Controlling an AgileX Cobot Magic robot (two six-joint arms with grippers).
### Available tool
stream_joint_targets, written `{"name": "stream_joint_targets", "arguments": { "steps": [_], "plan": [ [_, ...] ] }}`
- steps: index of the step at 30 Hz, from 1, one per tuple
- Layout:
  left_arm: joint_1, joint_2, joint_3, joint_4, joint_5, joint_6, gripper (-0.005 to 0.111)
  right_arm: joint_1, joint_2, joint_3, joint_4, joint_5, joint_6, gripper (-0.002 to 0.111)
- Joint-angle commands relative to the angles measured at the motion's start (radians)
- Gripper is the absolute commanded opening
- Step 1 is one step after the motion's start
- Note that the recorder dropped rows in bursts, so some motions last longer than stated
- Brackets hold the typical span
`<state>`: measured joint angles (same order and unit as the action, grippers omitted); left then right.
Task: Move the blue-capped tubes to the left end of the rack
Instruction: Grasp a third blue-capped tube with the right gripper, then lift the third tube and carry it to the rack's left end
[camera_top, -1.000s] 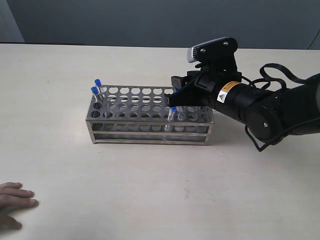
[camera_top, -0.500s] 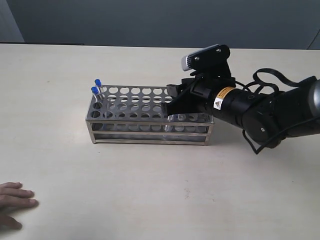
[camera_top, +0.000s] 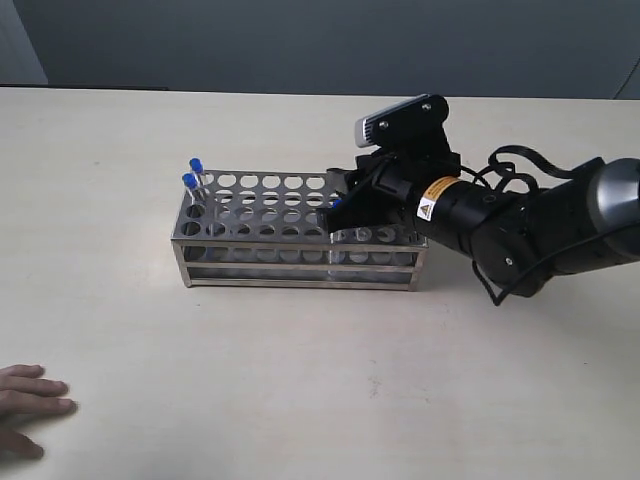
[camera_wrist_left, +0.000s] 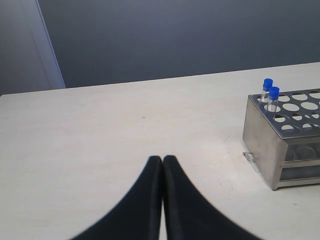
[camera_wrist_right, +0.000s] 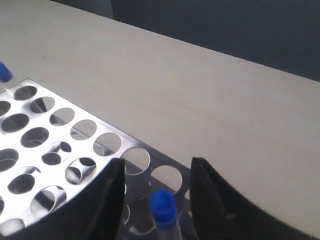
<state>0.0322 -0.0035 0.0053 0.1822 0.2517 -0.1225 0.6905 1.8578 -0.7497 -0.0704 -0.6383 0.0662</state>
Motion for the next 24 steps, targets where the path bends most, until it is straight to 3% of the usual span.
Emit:
{"name": "stream_joint_targets", "arguments": {
  "steps": [1,11,13,17,24],
  "plan": [
    [-0.004,0.003,-0.005,0.002,-0.012,-0.001,0.001,-0.002,0.032,-0.040,0.003,0.008,-0.015,0.042],
    [-0.004,0.003,-0.005,0.002,-0.012,-0.001,0.001,-0.002,0.047,-0.066,0.006,0.111,-0.011,0.041],
    [-0.004,0.003,-0.005,0.002,-0.012,-0.001,0.001,-0.002,0.047,-0.066,0.014,0.113,-0.005,0.033],
    [-0.004,0.003,-0.005,0.002,-0.012,-0.001,0.001,-0.002,0.045,-0.066,0.037,0.113,-0.005,0.000],
    [-0.004,0.003,-0.005,0.002,-0.012,-0.001,0.001,-0.002,-0.043,-0.066,0.034,0.113,-0.003,0.000]
  ]
}}
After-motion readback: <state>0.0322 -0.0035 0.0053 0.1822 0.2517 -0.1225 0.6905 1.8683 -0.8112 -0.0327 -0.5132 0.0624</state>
